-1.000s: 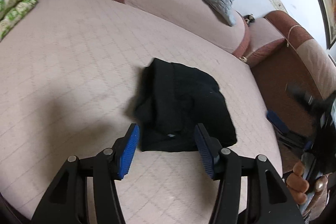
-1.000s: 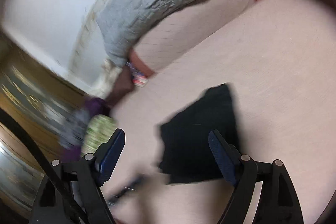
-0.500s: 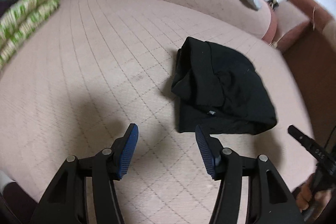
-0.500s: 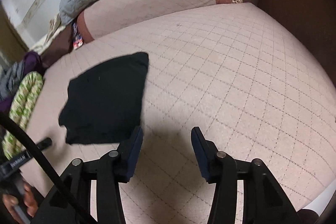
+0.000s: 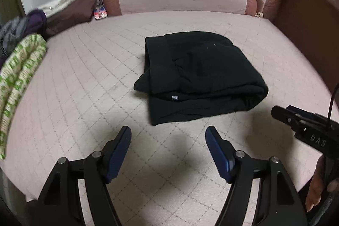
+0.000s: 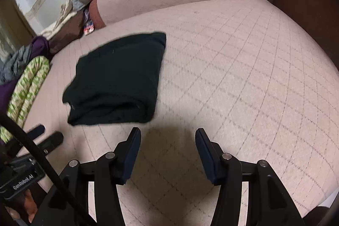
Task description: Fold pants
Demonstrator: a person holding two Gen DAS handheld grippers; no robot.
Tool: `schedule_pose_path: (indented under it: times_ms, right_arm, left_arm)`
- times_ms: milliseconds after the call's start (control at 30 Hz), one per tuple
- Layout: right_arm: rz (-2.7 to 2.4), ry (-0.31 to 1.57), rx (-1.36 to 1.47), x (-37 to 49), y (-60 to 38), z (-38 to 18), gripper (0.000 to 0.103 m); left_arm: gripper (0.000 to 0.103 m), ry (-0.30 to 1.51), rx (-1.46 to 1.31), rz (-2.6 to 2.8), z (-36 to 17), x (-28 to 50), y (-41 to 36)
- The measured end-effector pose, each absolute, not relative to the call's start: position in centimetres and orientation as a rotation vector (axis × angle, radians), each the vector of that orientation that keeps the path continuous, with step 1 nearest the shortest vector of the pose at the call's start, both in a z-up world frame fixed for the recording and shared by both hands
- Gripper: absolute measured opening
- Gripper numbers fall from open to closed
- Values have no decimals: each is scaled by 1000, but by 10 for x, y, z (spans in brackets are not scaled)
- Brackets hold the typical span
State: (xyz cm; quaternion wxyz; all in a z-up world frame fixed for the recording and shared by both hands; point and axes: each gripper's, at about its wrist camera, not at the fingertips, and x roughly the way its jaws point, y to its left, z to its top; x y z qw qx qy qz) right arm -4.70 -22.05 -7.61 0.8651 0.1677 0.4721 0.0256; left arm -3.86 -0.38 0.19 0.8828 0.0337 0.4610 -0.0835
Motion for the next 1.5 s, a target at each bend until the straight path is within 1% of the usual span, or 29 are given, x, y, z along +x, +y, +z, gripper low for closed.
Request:
schedule_pose_path:
  times_ms: [133,233,467,500,533,600,633,733,767,900,933,967,1000,1033,1100,1167,1200,1267,1500]
  right_arm:
    - [78,981,429,-23,-237,-64,63]
    - [117,991,470,1,-241,-60,64]
    - [187,1038,604,58,-241,-83,70]
    - [196,1047,617,64,-240,-87,75]
    - [210,1065,635,73,-239,-94,76]
    - [223,1089,655,84,-237,-106,77]
    - [232,1100,673,90,-237,-113,78]
    - [257,1084,732,103,-238,-123,82]
    - [262,1077,730,106,-237,-123,82]
    - [280,1071,673,121,-221,-122,82]
    - [282,1072,660,124,-218,-122,77]
    - [288,1073,652,125,-214,-121,67]
    - [312,1084,662,127,-209,-119,49]
    - [302,1085,662,125,-208,-116,43]
    - [312,1076,641,122,-204,-108,32]
    - [319,1060,616,118,-201,-96,29]
    - [326,1053,608,117,-199,-90,27]
    - [336,1031,584,114,-195,-76,26]
    - [364,969,537,120,-184,-41,23]
  left_arm:
    - [77,1039,-137,-223,3,-2,26]
    - [78,1067,-242,-231,-1,31,45]
    - [78,1154,-360,-297,-31,94,57]
    - [80,1159,-372,-308,-36,100,57]
    - [82,1165,-383,-315,-41,107,56]
    - [89,1158,-413,-344,-48,116,55]
    - [90,1152,-408,-352,-49,118,52]
    - [102,1117,-376,-396,-50,125,43]
    - [103,1112,-360,-414,-51,128,38]
    - [103,1095,-274,-428,-52,139,20]
    - [103,1106,-256,-439,-50,140,15]
    - [96,1115,-249,-446,-49,140,12]
    - [80,1124,-242,-440,-46,138,8]
    - [76,1122,-236,-425,-43,135,7]
    - [57,1110,-236,-424,-36,131,10]
    - [49,1104,-260,-436,-27,127,17]
    - [46,1099,-277,-442,-22,126,20]
    - [45,1090,-293,-442,-14,124,24]
    - [44,1075,-341,-427,2,140,33]
